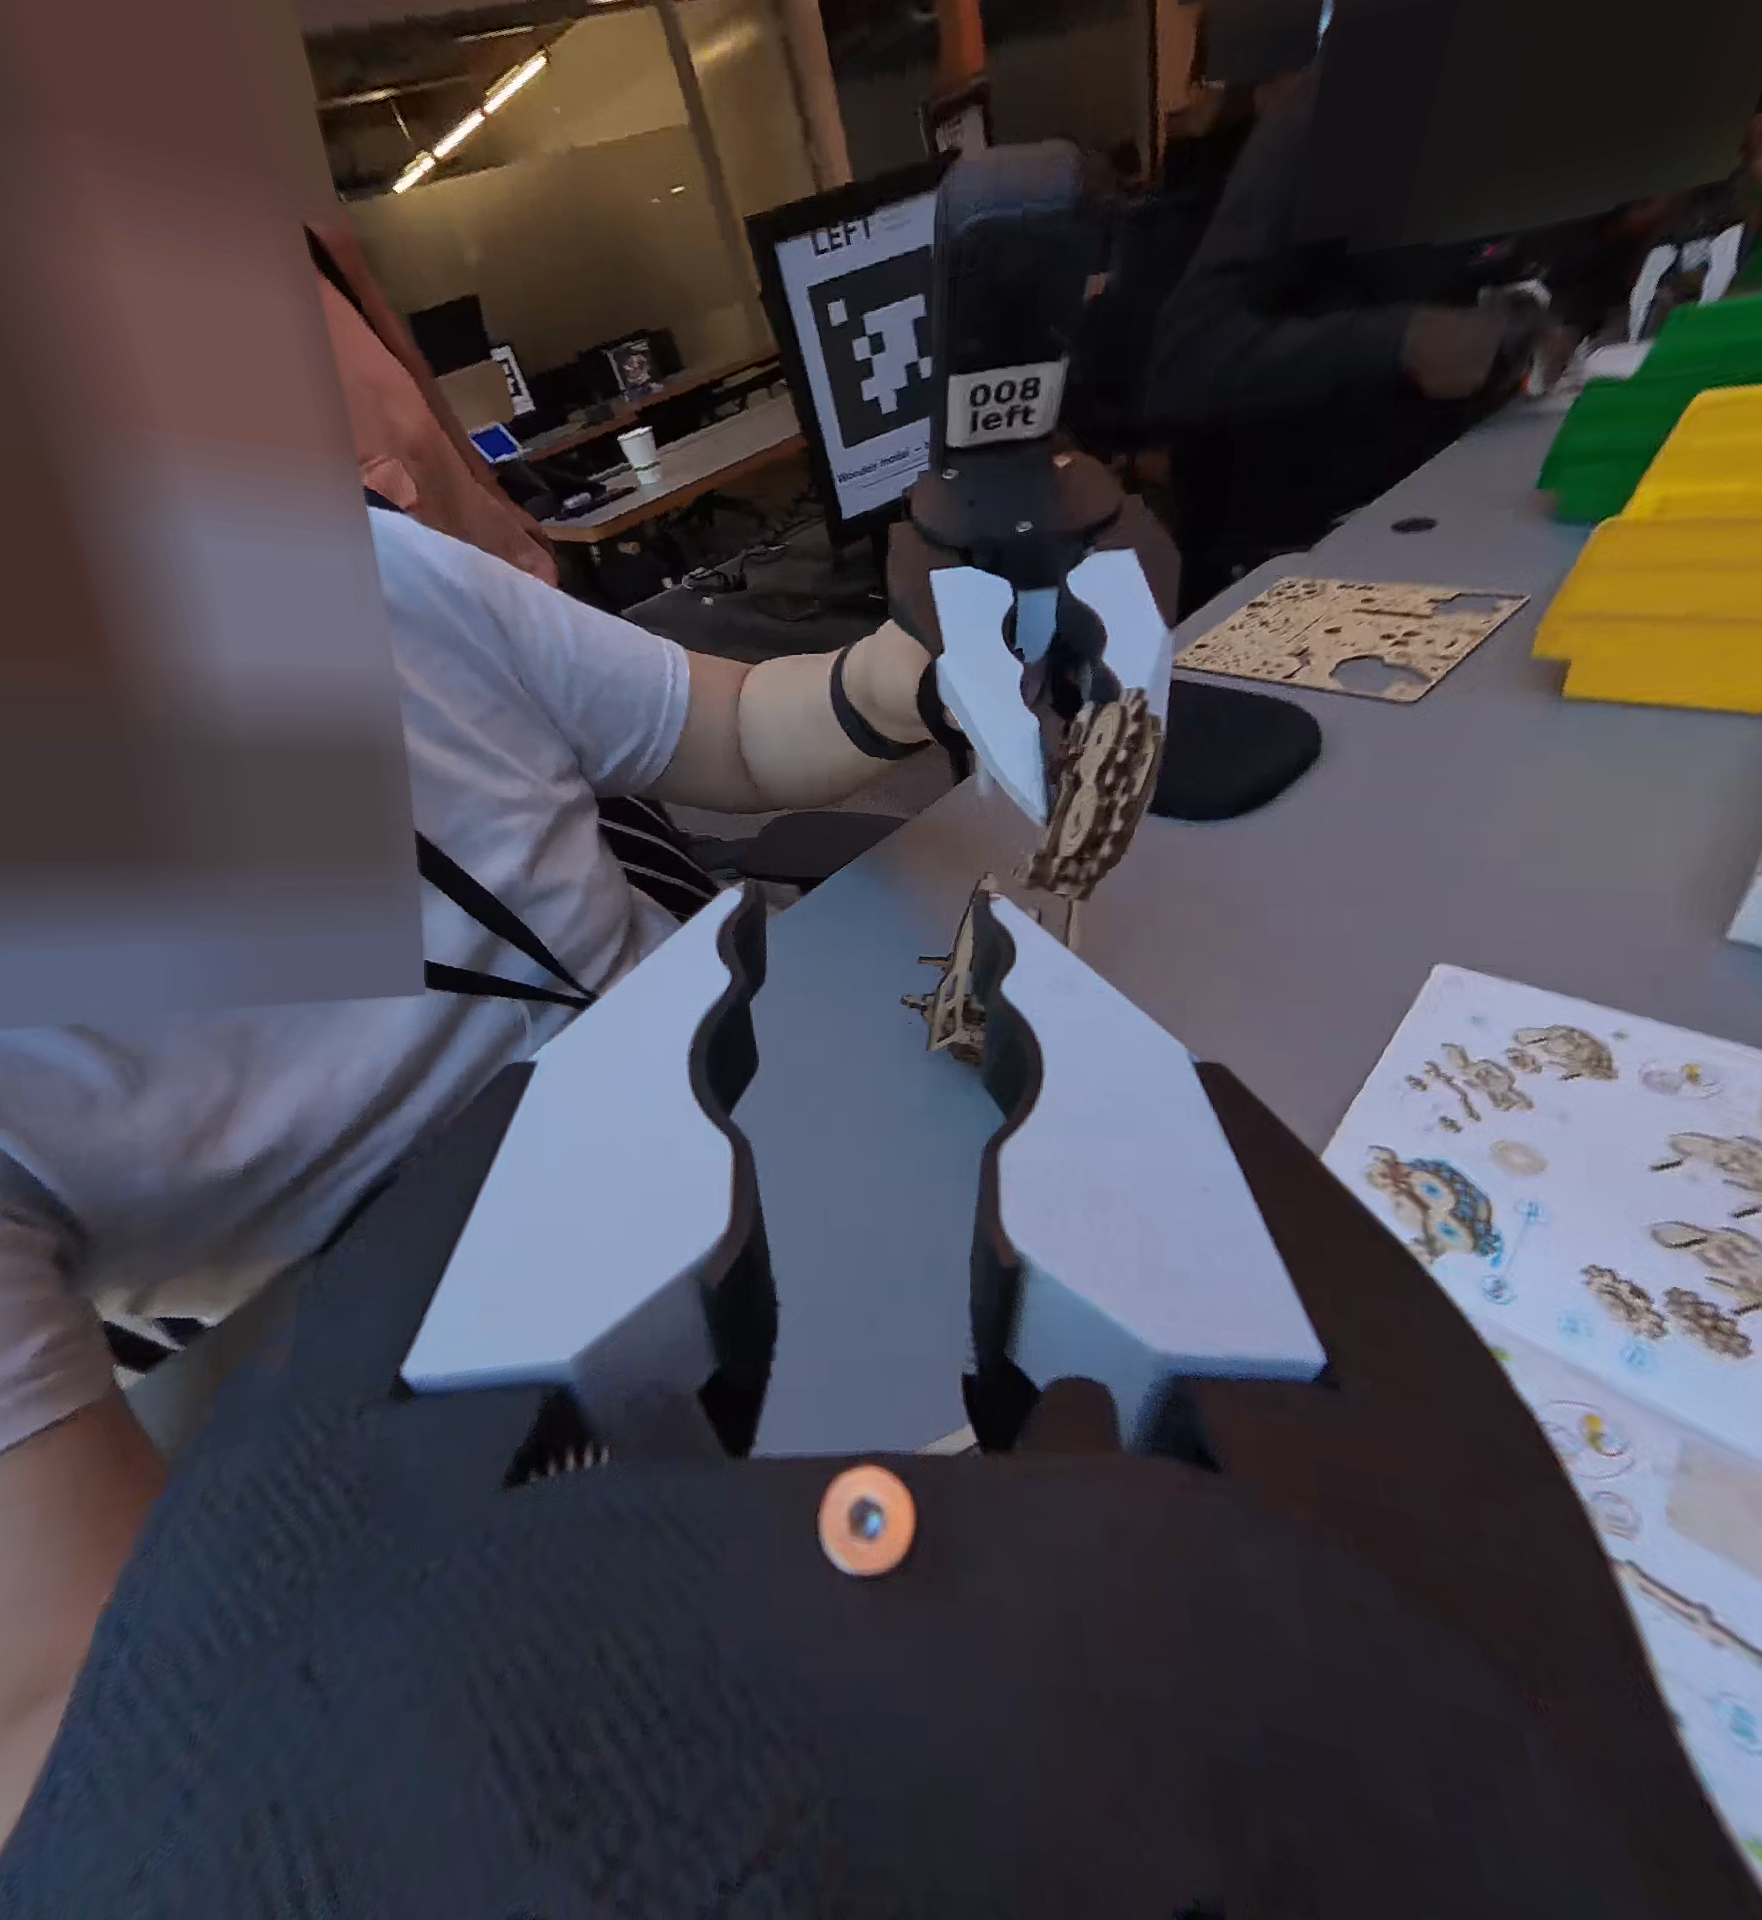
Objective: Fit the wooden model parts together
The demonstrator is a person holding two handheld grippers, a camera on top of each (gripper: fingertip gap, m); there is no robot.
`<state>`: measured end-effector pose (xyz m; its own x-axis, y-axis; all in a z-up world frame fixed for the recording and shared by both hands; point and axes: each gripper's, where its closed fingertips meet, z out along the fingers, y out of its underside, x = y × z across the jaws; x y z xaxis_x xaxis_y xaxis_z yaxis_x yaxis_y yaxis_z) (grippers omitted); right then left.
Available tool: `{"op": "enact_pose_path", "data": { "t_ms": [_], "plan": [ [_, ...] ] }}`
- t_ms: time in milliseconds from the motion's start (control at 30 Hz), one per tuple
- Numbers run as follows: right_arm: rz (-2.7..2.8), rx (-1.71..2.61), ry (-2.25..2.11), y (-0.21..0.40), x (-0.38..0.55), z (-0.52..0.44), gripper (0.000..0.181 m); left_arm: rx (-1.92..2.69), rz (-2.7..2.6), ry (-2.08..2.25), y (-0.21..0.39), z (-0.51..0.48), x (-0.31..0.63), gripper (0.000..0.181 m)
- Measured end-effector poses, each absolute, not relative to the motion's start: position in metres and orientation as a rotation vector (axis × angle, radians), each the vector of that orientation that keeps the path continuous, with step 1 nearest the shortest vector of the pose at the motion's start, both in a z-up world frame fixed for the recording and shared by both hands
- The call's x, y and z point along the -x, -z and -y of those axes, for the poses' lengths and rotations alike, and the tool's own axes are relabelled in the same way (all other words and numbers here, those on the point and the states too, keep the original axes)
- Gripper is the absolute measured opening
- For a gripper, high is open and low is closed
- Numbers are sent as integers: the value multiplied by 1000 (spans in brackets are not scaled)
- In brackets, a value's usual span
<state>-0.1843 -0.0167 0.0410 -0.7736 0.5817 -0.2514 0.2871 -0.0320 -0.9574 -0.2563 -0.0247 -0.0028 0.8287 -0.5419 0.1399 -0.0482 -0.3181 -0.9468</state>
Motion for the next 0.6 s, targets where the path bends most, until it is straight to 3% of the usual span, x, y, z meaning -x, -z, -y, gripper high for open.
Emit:
{"op": "enact_pose_path", "data": {
  "t_ms": [100,233,600],
  "plan": [
    [1979,1042,-1947,-44,184,8,38,1933,-574,399,25,4,252,20],
    [1984,1175,-1556,-15,198,-22,33,2067,-693,400,70,-17,247,20],
    [1939,1244,-1513,26,238,-37,21,2060,-641,706,87,-29,239,20]
  ]
}}
